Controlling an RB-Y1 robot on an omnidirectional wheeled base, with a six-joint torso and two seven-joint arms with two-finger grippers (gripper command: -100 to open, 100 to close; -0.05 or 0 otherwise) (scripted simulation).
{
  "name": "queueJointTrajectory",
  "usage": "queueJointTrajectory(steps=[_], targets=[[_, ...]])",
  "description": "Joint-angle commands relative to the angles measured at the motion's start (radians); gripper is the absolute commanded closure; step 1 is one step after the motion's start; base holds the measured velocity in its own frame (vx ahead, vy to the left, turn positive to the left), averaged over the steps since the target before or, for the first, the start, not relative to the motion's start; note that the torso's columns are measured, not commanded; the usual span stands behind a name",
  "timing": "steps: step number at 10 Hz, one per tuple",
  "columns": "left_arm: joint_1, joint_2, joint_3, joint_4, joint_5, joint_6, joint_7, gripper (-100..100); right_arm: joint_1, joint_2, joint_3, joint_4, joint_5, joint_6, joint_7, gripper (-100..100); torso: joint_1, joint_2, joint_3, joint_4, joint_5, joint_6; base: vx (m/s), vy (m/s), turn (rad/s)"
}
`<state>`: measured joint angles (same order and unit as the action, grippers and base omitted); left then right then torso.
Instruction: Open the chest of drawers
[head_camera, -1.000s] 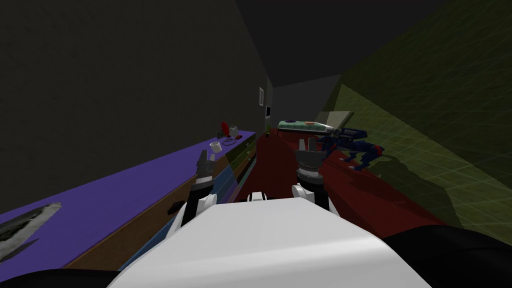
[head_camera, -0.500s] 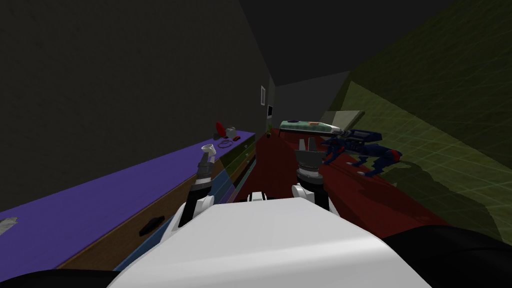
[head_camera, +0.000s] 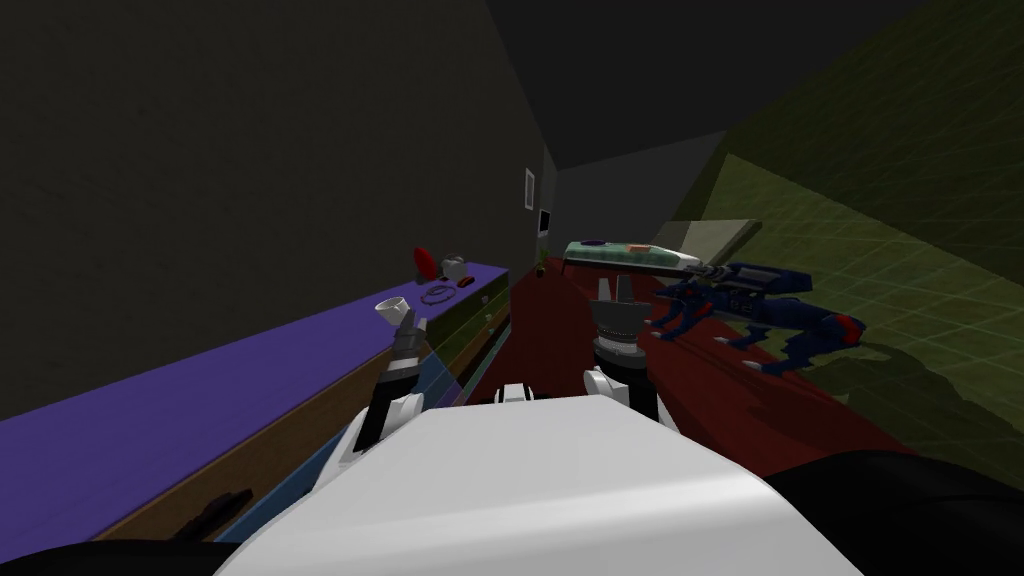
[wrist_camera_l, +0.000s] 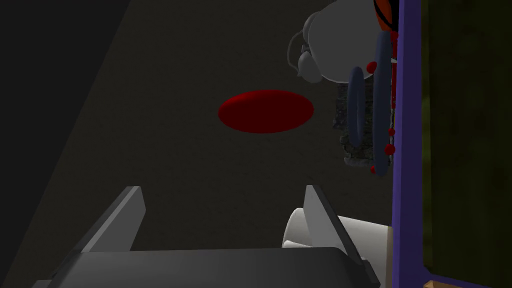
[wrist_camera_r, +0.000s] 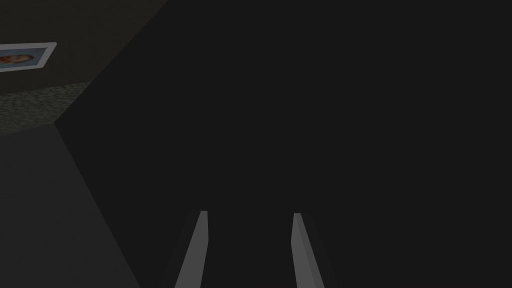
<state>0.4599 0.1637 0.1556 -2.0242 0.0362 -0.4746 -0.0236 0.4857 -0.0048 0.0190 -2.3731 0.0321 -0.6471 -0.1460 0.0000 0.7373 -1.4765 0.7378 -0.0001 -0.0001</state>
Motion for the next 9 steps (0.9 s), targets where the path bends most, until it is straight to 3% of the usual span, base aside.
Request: queueJointTrajectory(steps=[1, 9], targets=[[-0.013, 0.010, 0.022, 0.056, 0.016, -0.001, 0.003, -100, 0.000, 0.000, 0.000, 0.000, 0.000, 0.000, 0.000, 0, 0.000, 0.001, 0.001, 0.000, 0.000, 0.000, 0.168, -0.132, 0.058], [-0.034, 0.026, 0.081, 0.186, 0.059, -0.001, 0.012, -100, 0.000, 0.000, 0.000, 0.000, 0.000, 0.000, 0.000, 0, 0.002, -0.008, -0.004, -0.004, 0.004, 0.005, 0.142, -0.125, 0.075]])
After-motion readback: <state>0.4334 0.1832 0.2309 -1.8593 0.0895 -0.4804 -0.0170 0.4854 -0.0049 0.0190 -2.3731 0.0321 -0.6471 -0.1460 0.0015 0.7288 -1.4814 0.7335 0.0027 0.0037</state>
